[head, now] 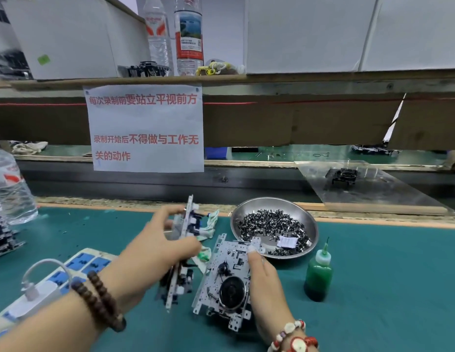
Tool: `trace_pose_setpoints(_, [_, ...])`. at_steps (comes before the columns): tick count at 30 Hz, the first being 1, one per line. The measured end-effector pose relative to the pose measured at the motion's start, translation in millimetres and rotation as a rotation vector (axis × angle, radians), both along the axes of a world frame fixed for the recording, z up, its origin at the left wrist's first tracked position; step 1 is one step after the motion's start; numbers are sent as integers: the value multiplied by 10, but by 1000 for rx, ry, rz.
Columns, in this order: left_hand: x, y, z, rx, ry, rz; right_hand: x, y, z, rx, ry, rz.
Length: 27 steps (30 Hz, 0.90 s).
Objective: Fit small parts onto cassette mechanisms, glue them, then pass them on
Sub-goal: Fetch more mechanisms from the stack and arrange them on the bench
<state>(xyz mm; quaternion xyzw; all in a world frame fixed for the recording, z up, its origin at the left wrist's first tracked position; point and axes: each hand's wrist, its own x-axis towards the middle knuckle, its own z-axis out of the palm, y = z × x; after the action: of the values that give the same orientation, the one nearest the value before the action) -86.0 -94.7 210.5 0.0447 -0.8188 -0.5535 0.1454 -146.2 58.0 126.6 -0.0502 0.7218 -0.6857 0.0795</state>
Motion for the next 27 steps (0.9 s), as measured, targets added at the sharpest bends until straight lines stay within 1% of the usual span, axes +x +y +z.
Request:
trace_pose_setpoints(3, [60, -159, 103, -290, 12, 140, 54, -101, -5, -44, -116, 107])
trace_pose_setpoints(4, [79, -181, 123, -315, -15, 146, 62, -163, -11, -45, -143, 147])
trace_pose_setpoints(5, [94, -186, 133, -302, -47, 141, 65, -234, -8, -39, -153, 176])
trace_pose_setpoints(7, [109, -178, 127, -276, -87, 125, 70, -398, 44, 18, -128, 210])
trace_pose_setpoints(9, [104, -162, 91, -269, -94, 128, 66, -556, 115, 140, -77, 246])
trace_pose_setpoints(12, [86, -127, 64, -266, -120, 110, 22, -753, 131, 364, 66, 330])
trace_pose_setpoints(14, [87, -114, 58, -268, -149, 84, -19, -807, 94, 524, 147, 313])
trace_pose_setpoints(17, [102, -94, 56, -241, -181, 52, -121, -716, 72, 791, 190, 260])
trace_pose_setpoints(18, [106, -82, 55, -237, -183, 49, -146, -647, 79, 840, 198, 250])
trace_pose_setpoints(21, [118, 13, 41, -235, -196, 27, -216, -377, 100, 859, 198, 153])
trace_pose_setpoints(23, [115, 123, 8, -215, -200, -8, -204, -139, 114, 840, 243, 87])
trace_pose_setpoints(24, [111, 196, -13, -209, -207, -32, -168, -4, 123, 815, 275, 63])
trace_pose_setpoints(27, [54, 458, -101, -247, -245, -118, 50, 393, 159, 657, 373, 11])
